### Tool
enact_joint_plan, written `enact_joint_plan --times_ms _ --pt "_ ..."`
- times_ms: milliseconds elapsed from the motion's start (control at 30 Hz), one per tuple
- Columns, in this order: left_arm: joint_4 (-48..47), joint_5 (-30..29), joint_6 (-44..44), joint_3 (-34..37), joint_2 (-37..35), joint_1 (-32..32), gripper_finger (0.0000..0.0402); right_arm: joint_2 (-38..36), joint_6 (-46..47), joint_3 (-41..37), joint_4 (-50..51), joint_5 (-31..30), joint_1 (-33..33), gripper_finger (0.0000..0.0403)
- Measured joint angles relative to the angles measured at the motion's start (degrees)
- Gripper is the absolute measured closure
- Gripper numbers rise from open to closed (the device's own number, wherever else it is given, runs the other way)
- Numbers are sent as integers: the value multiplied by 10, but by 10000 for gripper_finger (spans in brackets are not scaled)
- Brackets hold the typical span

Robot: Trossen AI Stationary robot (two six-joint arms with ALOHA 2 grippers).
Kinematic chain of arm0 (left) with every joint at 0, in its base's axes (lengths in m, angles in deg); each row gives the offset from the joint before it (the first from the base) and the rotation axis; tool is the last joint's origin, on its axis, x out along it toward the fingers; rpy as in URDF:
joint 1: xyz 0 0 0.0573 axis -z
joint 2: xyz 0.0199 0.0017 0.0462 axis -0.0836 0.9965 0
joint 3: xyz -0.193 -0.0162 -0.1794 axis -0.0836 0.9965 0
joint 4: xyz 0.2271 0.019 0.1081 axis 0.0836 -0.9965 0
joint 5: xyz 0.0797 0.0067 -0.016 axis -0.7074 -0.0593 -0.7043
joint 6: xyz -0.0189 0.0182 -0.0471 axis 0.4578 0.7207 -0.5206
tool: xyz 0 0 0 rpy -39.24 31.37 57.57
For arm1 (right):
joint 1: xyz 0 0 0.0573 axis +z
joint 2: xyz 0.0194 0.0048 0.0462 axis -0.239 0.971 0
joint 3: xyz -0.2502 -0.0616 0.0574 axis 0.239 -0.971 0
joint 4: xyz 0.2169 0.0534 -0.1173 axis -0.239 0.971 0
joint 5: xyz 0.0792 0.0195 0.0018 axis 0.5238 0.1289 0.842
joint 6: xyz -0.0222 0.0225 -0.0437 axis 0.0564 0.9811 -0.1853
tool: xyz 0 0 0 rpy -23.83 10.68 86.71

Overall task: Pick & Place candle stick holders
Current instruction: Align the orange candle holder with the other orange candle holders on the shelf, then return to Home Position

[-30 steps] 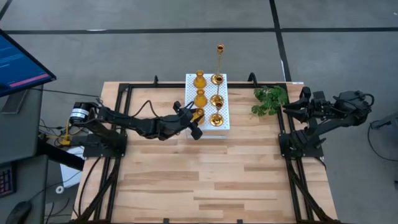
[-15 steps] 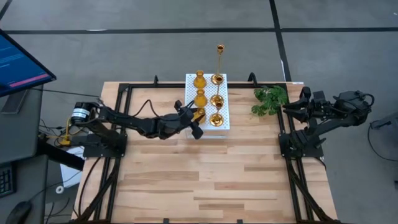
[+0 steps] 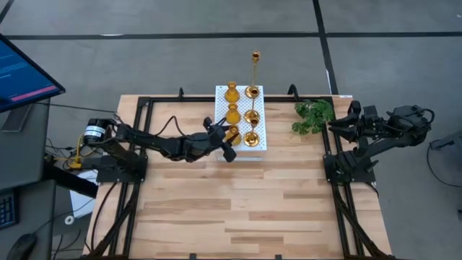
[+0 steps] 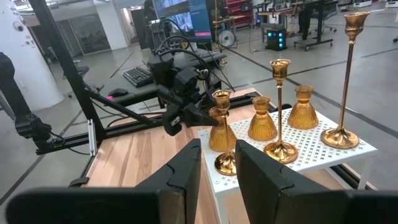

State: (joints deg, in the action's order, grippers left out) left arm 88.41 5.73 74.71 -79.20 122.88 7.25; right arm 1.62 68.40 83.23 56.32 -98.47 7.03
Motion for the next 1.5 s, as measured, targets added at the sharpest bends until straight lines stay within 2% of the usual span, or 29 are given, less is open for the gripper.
enact_joint_plan --times_ms 167,400,500,1167,1333,1500 --pt "0 27 1 0 0 0 206 0 0 0 0 0 0 312" --pt "0 26 24 0 -1 0 137 0 0 0 0 2 0 312" --pt "0 10 32 0 -9 0 123 0 0 0 0 2 0 312" --pt "-9 -23 64 0 -17 0 155 0 0 0 -4 2 0 312" --pt "-9 -23 64 0 -19 2 154 0 0 0 -4 4 0 312" --pt "-8 -23 72 0 -43 19 132 0 0 0 -4 13 0 312"
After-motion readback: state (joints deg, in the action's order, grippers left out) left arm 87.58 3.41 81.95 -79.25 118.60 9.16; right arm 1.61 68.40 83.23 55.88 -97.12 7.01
